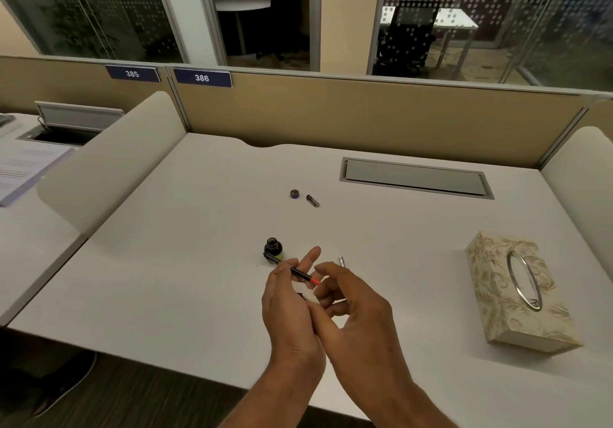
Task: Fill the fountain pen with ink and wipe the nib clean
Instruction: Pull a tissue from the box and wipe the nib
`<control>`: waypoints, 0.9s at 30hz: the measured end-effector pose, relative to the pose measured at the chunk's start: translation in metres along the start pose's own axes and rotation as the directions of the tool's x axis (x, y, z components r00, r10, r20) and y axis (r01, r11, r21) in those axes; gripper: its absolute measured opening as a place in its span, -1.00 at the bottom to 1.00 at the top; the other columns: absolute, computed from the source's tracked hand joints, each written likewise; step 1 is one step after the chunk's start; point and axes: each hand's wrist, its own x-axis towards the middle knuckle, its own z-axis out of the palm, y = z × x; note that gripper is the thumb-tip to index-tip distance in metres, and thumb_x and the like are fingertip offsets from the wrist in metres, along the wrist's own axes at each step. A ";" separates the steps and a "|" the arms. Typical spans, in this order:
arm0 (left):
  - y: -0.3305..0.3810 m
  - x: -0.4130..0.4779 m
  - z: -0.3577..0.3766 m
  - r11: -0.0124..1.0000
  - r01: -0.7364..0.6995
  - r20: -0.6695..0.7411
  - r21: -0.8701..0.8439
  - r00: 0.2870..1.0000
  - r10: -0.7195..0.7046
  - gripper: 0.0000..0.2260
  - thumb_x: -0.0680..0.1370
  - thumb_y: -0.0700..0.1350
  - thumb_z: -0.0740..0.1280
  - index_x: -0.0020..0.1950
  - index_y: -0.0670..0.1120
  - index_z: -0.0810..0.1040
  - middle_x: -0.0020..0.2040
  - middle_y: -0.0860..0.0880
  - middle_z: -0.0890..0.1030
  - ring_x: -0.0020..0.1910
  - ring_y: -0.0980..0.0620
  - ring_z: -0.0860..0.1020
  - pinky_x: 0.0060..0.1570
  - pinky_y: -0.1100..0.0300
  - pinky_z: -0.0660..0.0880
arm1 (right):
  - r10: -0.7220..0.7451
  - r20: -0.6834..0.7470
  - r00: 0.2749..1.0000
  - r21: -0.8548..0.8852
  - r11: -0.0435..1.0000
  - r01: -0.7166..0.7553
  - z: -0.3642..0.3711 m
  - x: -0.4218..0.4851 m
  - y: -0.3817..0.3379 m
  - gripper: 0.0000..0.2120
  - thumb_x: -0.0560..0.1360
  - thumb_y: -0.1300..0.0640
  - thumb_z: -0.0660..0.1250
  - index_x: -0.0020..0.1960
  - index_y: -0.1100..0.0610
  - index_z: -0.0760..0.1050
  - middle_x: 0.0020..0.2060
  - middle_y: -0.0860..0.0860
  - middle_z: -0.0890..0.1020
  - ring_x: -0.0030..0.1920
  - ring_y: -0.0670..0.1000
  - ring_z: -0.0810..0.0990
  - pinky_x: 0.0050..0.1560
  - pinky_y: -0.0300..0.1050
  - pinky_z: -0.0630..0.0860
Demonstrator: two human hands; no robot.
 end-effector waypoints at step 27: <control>-0.012 0.047 -0.016 0.982 0.015 0.140 0.186 0.989 -0.042 -0.81 0.72 -0.04 0.15 0.09 -0.10 0.50 0.13 -0.16 0.75 -0.37 0.00 0.50 -0.59 0.28 0.22 | 0.286 -0.344 0.894 0.100 0.958 -0.269 -0.009 0.045 0.120 -0.86 0.52 0.18 0.44 0.04 -0.01 0.60 -0.13 -0.11 0.67 -0.13 -0.12 0.62 -0.19 -0.17 0.57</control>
